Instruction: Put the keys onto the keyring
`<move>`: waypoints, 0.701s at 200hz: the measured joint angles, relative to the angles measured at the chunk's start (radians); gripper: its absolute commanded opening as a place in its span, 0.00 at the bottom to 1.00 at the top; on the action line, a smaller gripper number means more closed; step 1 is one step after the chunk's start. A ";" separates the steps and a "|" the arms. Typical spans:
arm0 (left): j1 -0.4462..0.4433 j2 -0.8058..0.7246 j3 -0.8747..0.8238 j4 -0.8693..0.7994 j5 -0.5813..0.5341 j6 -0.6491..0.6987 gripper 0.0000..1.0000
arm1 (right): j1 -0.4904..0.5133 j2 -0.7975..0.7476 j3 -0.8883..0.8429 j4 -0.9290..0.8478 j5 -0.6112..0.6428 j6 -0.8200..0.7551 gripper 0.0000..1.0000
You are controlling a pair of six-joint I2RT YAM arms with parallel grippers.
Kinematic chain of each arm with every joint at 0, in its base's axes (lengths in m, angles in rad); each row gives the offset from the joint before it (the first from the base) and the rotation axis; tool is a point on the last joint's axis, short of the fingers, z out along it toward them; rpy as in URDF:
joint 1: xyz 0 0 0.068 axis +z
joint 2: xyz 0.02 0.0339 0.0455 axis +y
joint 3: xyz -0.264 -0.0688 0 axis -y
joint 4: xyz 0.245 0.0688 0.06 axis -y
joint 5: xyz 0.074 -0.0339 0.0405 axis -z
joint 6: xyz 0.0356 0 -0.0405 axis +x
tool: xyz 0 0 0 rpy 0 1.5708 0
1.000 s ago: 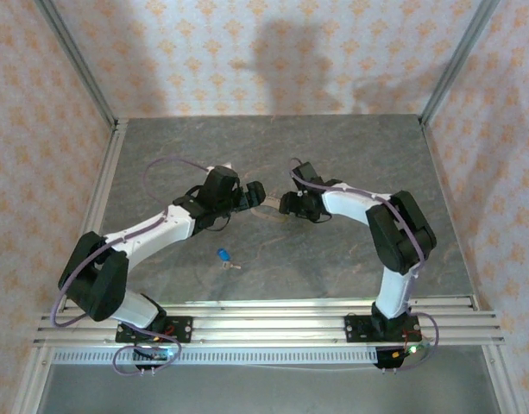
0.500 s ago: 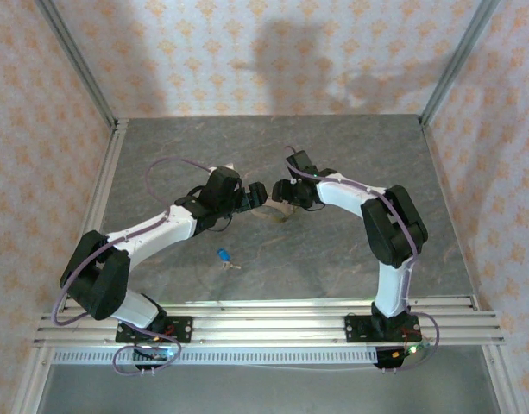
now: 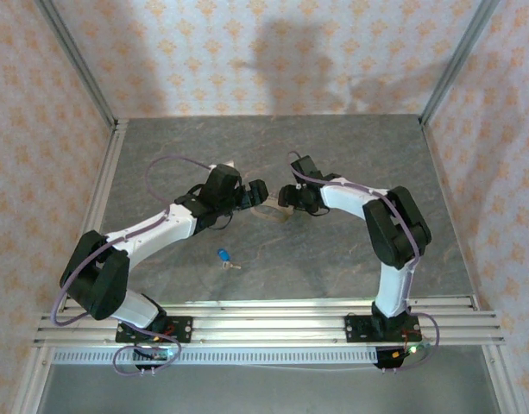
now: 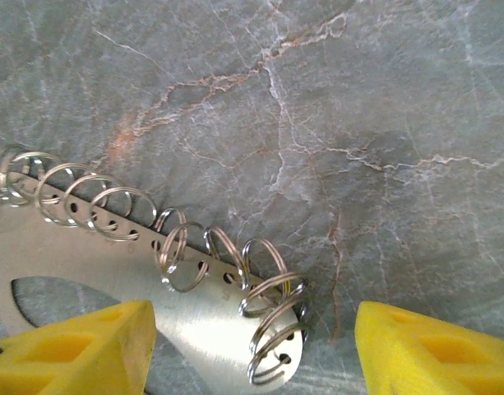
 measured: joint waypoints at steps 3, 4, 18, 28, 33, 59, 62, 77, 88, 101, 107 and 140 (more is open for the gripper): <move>0.000 0.000 0.002 0.000 0.000 0.000 0.99 | 0.000 0.005 0.000 0.002 0.000 0.000 0.65; 0.000 0.000 0.003 0.000 0.000 0.000 0.99 | 0.000 0.006 0.000 0.002 0.000 0.000 0.65; 0.000 0.001 0.010 0.000 0.000 0.000 0.99 | -0.001 0.011 0.005 0.002 0.000 -0.005 0.65; 0.000 0.002 0.014 0.000 0.000 0.000 0.99 | -0.001 0.014 0.009 0.003 -0.002 -0.007 0.64; 0.000 0.005 0.017 0.000 0.000 0.000 0.99 | -0.001 0.014 0.009 0.003 -0.003 -0.008 0.64; -0.003 0.024 0.027 0.000 0.000 0.000 0.99 | -0.003 0.014 0.009 0.003 -0.012 -0.011 0.63; -0.003 0.027 0.027 0.001 0.000 0.000 0.99 | -0.003 0.014 0.009 0.003 -0.012 -0.011 0.63; -0.007 0.036 0.028 0.000 0.000 0.000 0.99 | -0.006 0.014 0.008 0.006 -0.022 -0.010 0.62; -0.013 0.042 0.028 0.000 0.000 0.000 0.99 | -0.009 0.014 0.003 0.014 -0.031 -0.009 0.61; -0.013 0.046 0.029 0.000 0.000 0.000 0.99 | -0.013 0.005 -0.013 0.031 -0.039 -0.006 0.60; -0.013 0.047 0.029 0.000 0.000 0.000 0.99 | -0.014 0.000 -0.022 0.041 -0.046 -0.003 0.60; -0.014 0.047 0.030 0.000 0.000 0.000 0.99 | -0.015 -0.023 -0.070 0.100 -0.075 0.013 0.58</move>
